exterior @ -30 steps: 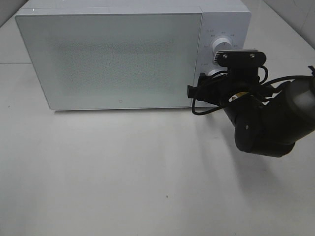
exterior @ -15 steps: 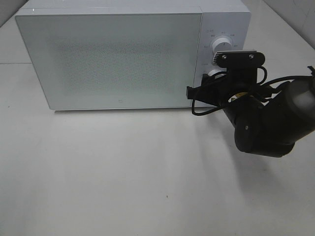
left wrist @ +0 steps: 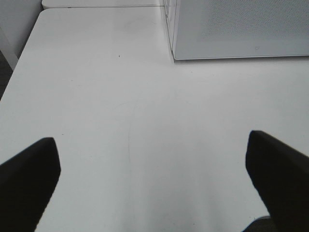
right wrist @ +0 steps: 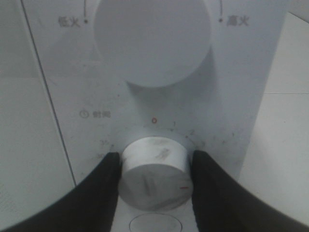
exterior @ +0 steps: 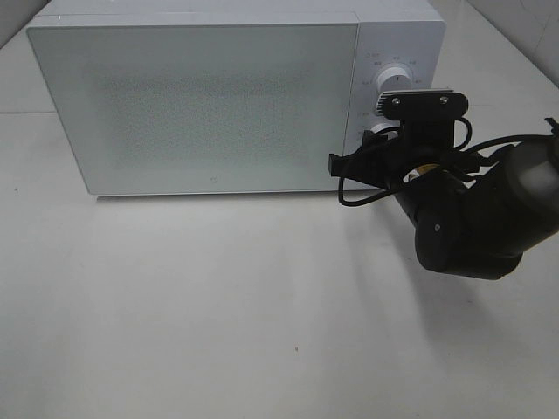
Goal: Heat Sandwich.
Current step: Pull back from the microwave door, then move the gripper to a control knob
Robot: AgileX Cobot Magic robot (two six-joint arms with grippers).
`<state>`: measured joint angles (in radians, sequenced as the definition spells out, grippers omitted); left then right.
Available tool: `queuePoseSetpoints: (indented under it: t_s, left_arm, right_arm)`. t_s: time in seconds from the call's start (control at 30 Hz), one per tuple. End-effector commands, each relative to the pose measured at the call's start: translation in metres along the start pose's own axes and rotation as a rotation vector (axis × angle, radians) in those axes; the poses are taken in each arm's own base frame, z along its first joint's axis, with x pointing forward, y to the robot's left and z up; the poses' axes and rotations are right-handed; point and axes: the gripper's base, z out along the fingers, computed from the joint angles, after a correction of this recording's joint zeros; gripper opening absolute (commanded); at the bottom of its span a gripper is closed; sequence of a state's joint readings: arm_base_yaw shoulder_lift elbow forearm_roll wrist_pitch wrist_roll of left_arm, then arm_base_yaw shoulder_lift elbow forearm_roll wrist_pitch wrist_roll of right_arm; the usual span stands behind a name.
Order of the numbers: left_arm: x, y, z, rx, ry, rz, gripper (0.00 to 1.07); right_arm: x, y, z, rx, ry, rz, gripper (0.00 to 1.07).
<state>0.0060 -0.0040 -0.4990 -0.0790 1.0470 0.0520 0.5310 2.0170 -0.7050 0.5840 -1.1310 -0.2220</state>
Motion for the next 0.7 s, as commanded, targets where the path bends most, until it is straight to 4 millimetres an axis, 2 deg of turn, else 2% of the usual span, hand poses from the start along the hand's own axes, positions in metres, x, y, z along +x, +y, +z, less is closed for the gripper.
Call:
queuePoseSetpoints:
  t_s: [0.03, 0.27, 0.53, 0.63, 0.7]
  left_arm:
    - [0.0010, -0.0004, -0.0002, 0.000, -0.017, -0.007, 1.00]
    - [0.0010, -0.0004, -0.0002, 0.000, -0.017, -0.007, 1.00]
    - [0.0010, -0.0004, -0.0002, 0.000, -0.017, -0.007, 1.00]
    - [0.0010, -0.0004, -0.0002, 0.000, -0.017, -0.007, 1.00]
    - [0.0010, -0.0004, -0.0002, 0.000, -0.017, -0.007, 1.00]
  right_arm:
    - [-0.0046, -0.0012, 0.0016, 0.012, -0.030, 0.011, 0.14]
    - [-0.0044, -0.0018, 0.0016, 0.019, -0.029, 0.034, 0.13]
    - [-0.0079, -0.0059, 0.0013, 0.054, -0.075, 0.276, 0.13]
    - [-0.0084, -0.0061, 0.0013, 0.050, -0.085, 0.416, 0.14]
    - [-0.0085, -0.0061, 0.0013, 0.049, -0.087, 0.435, 0.13]
